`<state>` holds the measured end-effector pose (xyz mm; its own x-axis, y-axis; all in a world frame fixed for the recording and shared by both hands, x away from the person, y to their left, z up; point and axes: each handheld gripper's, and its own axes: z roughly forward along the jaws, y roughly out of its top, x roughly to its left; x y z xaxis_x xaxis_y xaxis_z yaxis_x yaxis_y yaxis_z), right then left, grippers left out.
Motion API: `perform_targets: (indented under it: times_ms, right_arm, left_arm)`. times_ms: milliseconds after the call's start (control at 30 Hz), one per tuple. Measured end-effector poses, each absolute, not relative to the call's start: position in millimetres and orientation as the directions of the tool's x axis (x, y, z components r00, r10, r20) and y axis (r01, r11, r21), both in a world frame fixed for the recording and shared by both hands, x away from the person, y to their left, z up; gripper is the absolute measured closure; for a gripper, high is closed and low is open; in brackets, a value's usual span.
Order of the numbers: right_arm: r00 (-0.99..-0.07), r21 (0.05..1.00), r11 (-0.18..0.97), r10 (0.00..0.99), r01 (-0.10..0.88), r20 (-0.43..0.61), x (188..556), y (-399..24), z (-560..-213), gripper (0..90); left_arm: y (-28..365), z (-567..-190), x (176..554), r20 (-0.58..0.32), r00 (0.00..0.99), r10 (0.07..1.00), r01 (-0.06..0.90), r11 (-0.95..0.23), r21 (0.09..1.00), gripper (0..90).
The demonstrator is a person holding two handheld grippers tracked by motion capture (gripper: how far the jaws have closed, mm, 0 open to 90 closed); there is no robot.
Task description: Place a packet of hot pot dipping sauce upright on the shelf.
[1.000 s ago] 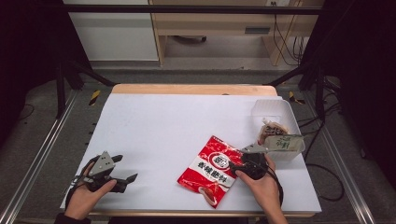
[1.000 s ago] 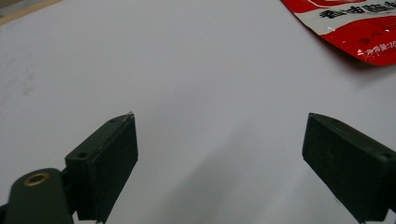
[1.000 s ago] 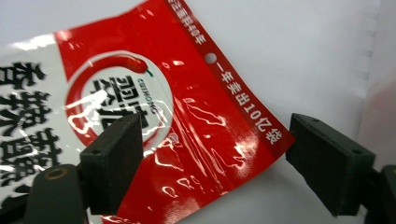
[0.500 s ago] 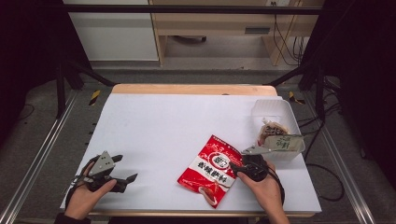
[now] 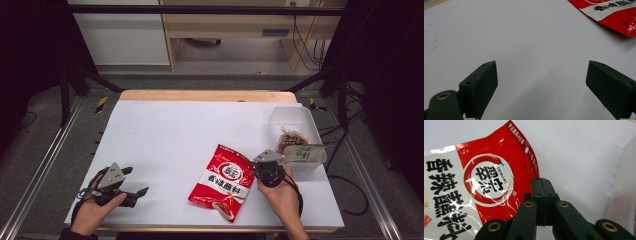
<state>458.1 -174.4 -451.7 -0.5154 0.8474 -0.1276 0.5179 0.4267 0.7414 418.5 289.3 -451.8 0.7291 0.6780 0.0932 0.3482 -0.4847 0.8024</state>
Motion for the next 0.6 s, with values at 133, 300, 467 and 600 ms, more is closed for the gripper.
perform_targets:
  times_ms: [133, 300, 467, 600]
  right_arm:
    - [-0.545, 0.755, 0.455, 0.824, 0.473, -0.155, 459, -166, -441, 90.0]
    - [-0.589, 0.773, 0.493, 0.784, 0.399, -0.196, 462, -146, -420, 90.0]
    - [-0.634, 0.781, 0.527, 0.74, 0.337, -0.226, 466, -120, -402, 90.0]
    - [-0.657, 0.785, 0.548, 0.71, 0.289, -0.254, 470, -100, -391, 90.0]
  left_arm:
    - [289, -452, 418, 0.092, 0.729, 0.678, 0.349, -0.484, 0.803, 10.2]
    - [287, -453, 418, 0.093, 0.731, 0.676, 0.347, -0.486, 0.802, 10.2]
    - [285, -452, 418, 0.09, 0.733, 0.674, 0.344, -0.482, 0.806, 10.2]
    - [284, -451, 417, 0.089, 0.735, 0.672, 0.34, -0.479, 0.81, 10.5]
